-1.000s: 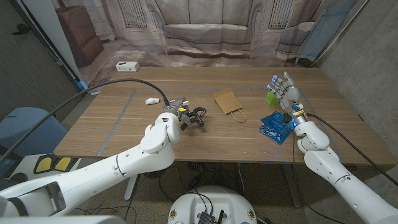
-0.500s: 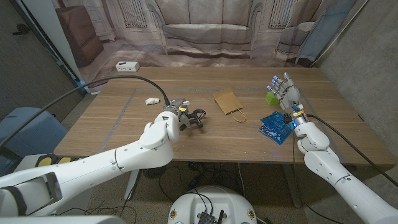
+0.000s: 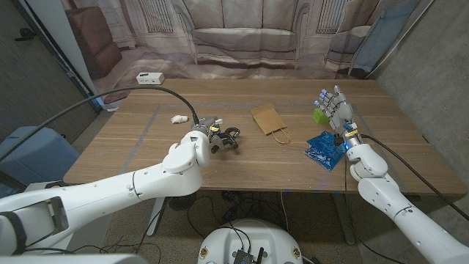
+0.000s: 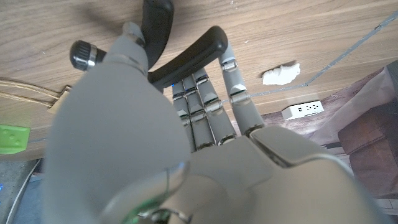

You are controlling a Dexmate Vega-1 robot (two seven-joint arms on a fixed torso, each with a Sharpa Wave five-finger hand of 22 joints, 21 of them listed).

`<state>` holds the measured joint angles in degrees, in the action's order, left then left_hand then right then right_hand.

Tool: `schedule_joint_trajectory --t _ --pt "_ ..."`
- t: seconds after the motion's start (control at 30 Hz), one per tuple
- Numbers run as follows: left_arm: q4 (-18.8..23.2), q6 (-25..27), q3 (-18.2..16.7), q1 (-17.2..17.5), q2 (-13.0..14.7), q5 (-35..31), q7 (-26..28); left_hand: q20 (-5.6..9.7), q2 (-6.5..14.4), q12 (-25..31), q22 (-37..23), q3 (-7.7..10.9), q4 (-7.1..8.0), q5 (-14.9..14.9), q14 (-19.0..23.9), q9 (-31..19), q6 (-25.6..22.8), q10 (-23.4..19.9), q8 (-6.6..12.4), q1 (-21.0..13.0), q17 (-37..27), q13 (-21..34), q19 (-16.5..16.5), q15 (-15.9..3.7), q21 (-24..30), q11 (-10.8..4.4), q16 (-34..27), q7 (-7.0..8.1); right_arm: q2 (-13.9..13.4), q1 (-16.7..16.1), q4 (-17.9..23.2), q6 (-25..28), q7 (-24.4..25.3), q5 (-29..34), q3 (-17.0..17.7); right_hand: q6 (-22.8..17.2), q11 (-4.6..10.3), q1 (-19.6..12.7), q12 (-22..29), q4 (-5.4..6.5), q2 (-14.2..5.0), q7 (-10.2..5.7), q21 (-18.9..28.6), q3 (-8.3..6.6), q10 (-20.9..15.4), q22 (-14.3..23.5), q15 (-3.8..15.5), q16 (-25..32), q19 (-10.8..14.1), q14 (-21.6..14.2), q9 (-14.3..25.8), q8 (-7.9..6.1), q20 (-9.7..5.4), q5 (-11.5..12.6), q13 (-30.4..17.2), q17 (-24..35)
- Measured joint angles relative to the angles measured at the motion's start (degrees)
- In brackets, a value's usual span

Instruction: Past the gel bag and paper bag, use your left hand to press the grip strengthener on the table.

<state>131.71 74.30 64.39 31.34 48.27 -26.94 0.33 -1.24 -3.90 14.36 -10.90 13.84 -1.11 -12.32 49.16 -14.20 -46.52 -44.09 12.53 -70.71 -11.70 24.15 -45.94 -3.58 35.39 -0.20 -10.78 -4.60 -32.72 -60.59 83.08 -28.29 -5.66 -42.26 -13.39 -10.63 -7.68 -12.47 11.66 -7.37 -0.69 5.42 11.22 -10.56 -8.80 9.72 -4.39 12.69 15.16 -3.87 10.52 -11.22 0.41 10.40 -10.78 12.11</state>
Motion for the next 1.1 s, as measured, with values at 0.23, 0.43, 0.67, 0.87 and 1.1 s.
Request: schedule_joint_trajectory --t 0.23,0.43,0.67,0.87,1.1 --pt "0.2 0.0 0.4 -0.4 0.5 1.3 1.1 0.03 0.0 -0.4 0.1 0.0 0.0 0.2 -1.0 0.0 0.7 0.6 -0.37 0.0 0.0 -0.1 0.0 0.19 0.0 -0.01 0.0 0.11 0.0 0.0 0.0 -0.1 0.1 0.1 0.0 0.0 0.0 0.0 0.0 0.0 0.0 0.0 0.0 0.0 0.0 0.0 -0.02 0.0 0.0 0.0 0.0 0.0 0.0 0.0 0.0 0.0" --pt "0.3 -0.1 0.8 -1.1 1.2 2.6 1.9 0.31 1.1 -0.6 0.1 0.0 0.0 0.4 -1.1 0.0 1.3 0.9 -0.58 1.1 0.3 -0.3 0.3 0.28 -0.1 0.3 0.0 -0.11 0.0 0.0 0.0 -0.2 0.3 0.2 0.0 0.0 0.0 0.0 0.0 0.0 0.0 0.0 0.0 0.0 0.0 0.0 -0.23 0.0 0.0 -0.2 0.0 0.0 0.0 0.0 0.0 0.0" --pt "0.4 -0.7 1.2 -1.8 1.8 3.4 2.2 0.32 1.5 -0.9 0.3 0.0 0.0 0.5 -2.4 0.0 1.6 1.6 -0.85 1.5 0.2 -0.3 1.1 0.55 -0.1 0.18 0.0 0.0 0.0 0.0 0.2 -0.2 0.3 0.2 0.0 0.0 0.0 0.0 0.0 0.0 0.0 0.0 0.0 0.0 0.0 0.0 -0.22 0.0 0.0 -0.2 0.0 0.0 0.0 0.0 0.0 0.0" --pt "0.4 -1.4 1.7 -2.4 2.2 3.8 1.9 -0.09 1.5 -1.3 0.3 0.01 0.01 0.6 -2.8 0.2 2.1 1.6 -0.89 1.5 0.2 -0.3 1.5 0.72 -0.1 0.2 0.0 0.1 0.0 0.0 0.2 -0.2 0.3 0.3 -0.1 0.0 0.0 0.0 0.0 0.0 0.0 0.0 0.0 0.0 0.0 0.0 -0.22 0.0 0.0 -0.2 0.0 0.0 0.0 0.0 0.0 0.0" --pt "0.3 -2.7 1.9 -2.9 2.6 4.0 1.8 0.11 1.5 -1.4 0.4 0.02 0.02 0.7 -3.1 0.2 2.2 1.6 -1.22 1.5 0.2 -0.5 1.9 0.5 -0.6 0.2 0.0 0.1 0.0 0.1 0.2 0.0 0.4 0.3 -0.1 0.0 0.0 0.0 0.0 0.0 0.0 0.0 0.0 0.0 0.0 0.0 -0.22 0.0 0.0 -0.2 0.0 0.0 0.0 0.0 0.0 0.0"
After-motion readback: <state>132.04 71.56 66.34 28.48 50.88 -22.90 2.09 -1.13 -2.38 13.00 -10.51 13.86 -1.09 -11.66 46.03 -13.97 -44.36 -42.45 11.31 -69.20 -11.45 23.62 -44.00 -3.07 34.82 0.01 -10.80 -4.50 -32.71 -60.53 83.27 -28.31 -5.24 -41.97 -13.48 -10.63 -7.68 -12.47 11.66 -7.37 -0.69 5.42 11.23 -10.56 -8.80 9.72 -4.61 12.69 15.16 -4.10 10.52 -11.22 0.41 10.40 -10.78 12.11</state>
